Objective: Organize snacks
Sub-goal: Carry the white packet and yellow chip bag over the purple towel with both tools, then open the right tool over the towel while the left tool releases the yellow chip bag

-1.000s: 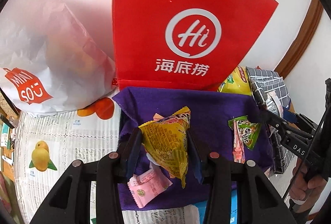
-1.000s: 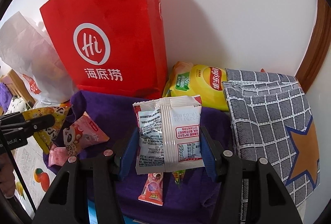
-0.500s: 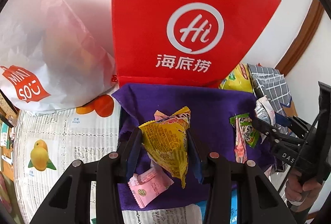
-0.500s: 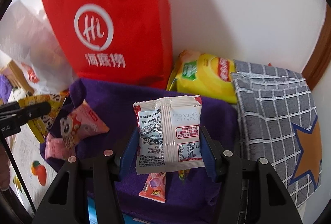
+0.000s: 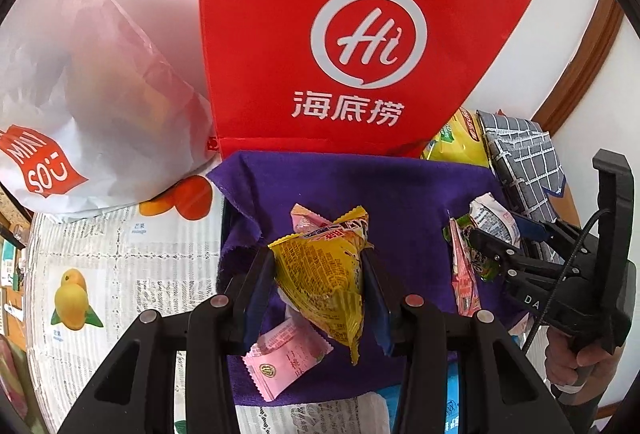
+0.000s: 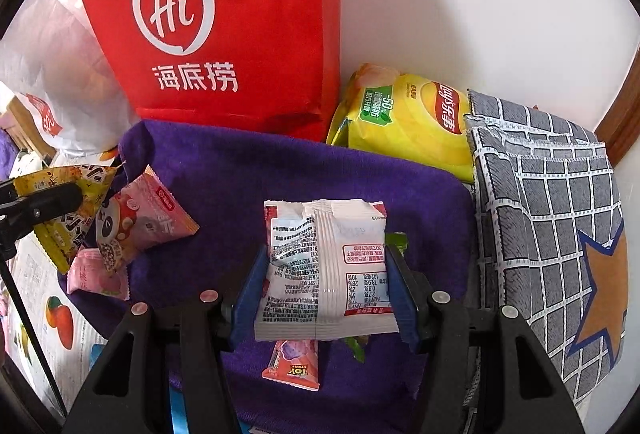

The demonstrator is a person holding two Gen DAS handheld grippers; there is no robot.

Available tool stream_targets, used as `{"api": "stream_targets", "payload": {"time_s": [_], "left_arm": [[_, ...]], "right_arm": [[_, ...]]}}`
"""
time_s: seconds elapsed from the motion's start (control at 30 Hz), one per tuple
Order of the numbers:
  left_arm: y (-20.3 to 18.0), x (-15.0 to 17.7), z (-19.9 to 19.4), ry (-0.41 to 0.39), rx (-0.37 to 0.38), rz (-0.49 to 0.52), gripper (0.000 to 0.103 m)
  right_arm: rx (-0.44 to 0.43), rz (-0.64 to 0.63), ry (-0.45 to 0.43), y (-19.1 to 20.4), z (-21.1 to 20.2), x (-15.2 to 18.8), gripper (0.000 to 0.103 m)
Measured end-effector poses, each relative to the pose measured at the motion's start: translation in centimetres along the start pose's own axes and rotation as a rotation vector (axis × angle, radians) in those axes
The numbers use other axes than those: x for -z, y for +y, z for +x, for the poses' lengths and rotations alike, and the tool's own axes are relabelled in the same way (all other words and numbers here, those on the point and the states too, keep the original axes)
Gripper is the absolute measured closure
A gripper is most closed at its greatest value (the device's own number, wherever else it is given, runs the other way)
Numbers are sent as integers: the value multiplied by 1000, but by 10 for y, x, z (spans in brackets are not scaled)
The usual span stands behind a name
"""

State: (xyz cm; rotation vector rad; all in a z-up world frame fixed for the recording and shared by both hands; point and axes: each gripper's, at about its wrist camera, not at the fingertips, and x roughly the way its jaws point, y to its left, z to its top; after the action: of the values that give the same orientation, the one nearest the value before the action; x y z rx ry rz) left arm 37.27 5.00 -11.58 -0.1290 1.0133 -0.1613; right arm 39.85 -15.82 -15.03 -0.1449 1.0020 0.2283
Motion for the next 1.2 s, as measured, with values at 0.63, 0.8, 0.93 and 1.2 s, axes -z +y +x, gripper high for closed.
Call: {"api": "stream_targets", "payload": {"time_s": [0.63, 0.8, 0.93, 1.2], "left_arm": [[-17, 5, 12, 32, -16, 55, 61], [-17, 5, 12, 33, -12, 50, 61], [-19, 5, 11, 38, -15, 58, 60], [-23, 5, -1, 27, -39, 52, 36]], "right_arm": [[23, -21, -13, -2, -10, -2, 35], [12, -18, -45, -2, -22, -4, 35], [11, -8, -70, -2, -32, -5, 35], [14, 13, -117, -2, -54, -7, 35]]}}
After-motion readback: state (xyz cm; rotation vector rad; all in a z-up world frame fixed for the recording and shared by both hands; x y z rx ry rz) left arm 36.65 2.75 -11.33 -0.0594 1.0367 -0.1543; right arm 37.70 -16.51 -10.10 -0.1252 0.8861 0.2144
